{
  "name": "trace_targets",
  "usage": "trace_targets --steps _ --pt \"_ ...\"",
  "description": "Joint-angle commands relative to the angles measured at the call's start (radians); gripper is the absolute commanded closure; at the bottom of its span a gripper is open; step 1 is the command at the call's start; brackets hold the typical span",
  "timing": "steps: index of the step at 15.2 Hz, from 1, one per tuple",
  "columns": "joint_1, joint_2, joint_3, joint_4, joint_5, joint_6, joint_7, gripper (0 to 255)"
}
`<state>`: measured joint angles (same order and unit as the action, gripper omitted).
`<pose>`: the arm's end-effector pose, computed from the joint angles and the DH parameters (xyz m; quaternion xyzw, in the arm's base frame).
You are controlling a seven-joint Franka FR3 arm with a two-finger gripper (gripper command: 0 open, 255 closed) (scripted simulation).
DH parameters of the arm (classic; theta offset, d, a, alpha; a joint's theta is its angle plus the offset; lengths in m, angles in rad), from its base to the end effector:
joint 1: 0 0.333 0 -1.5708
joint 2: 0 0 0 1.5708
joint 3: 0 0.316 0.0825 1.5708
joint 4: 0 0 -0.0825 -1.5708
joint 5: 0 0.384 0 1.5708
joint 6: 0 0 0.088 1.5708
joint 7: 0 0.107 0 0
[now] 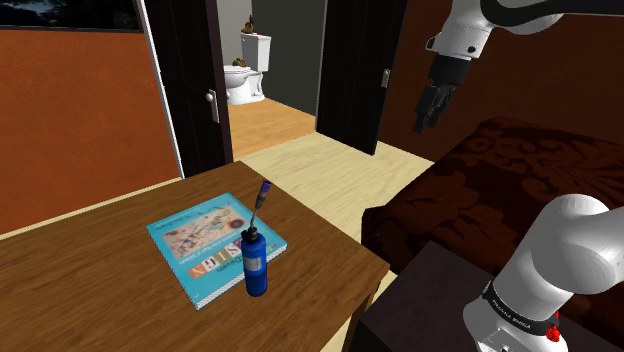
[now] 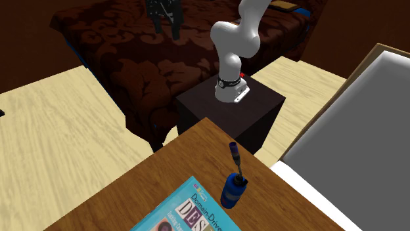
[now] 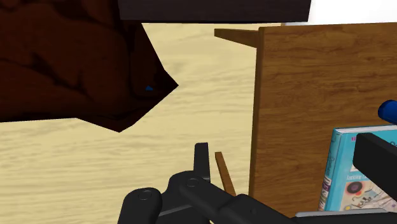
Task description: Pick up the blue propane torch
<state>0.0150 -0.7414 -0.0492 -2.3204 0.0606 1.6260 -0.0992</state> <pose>0.3251 -0.0096 0.5984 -0.9979 -0.0375 -0.0259 0.0454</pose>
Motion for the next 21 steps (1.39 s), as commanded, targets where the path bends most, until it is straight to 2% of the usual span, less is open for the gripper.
trace_targets --steps 1,7,13,17,21 --pt "0.0 0.0 0.0 0.0 0.0 0.0 0.0 0" --pt "0.039 -0.036 0.162 -0.092 0.052 0.155 0.159 0" --pt "0.067 -0.003 0.338 -0.129 0.082 0.317 0.326 0" --pt "0.064 0.054 0.466 -0.122 0.076 0.423 0.446 0" --pt "0.033 0.136 0.607 -0.088 0.04 0.521 0.58 0"
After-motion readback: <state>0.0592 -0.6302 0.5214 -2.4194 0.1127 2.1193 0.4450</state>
